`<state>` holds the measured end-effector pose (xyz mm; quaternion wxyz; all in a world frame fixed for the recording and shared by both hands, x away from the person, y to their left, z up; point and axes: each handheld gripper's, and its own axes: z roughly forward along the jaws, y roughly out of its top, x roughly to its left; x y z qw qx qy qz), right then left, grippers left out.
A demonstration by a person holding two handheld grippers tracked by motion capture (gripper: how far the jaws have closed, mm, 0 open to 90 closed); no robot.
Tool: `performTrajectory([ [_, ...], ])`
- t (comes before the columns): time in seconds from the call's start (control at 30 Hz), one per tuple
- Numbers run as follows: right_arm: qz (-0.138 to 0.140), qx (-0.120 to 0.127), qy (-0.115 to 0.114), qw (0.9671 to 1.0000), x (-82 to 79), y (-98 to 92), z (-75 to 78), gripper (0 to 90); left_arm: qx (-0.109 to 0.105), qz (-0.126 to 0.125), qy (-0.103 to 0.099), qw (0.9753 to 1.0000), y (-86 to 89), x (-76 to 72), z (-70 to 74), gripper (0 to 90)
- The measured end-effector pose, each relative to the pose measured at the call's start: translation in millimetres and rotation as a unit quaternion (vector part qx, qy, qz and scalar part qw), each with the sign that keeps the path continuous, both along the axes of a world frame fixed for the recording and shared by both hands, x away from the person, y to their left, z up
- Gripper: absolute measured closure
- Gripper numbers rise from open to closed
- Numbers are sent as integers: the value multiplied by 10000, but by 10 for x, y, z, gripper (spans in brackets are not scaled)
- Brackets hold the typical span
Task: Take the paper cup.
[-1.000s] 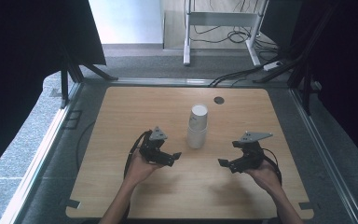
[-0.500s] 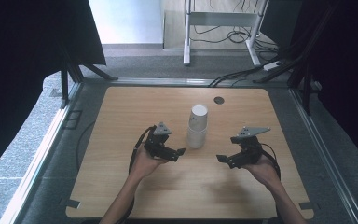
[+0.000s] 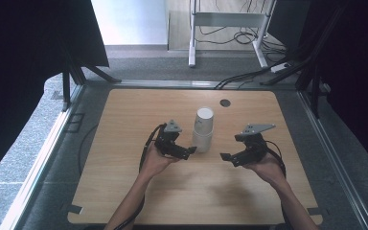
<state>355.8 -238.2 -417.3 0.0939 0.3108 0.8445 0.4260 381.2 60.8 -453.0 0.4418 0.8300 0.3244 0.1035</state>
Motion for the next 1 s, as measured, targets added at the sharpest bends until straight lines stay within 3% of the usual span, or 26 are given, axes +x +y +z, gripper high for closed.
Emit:
performTrajectory([
  [0.17, 33, 9, 4, 10000, 43, 14, 19, 7, 97, -39, -70, 9999, -71, 52, -14, 0],
  [0.47, 41, -12, -29, 10000, 137, 59, 69, 14, 91, -88, -154, 9998, -197, 168, -40, 29],
  [1.0, -21, -51, -60, 10000, 303, 109, 156, 96, -51, -84, -186, 9998, -363, 334, -81, 86],
])
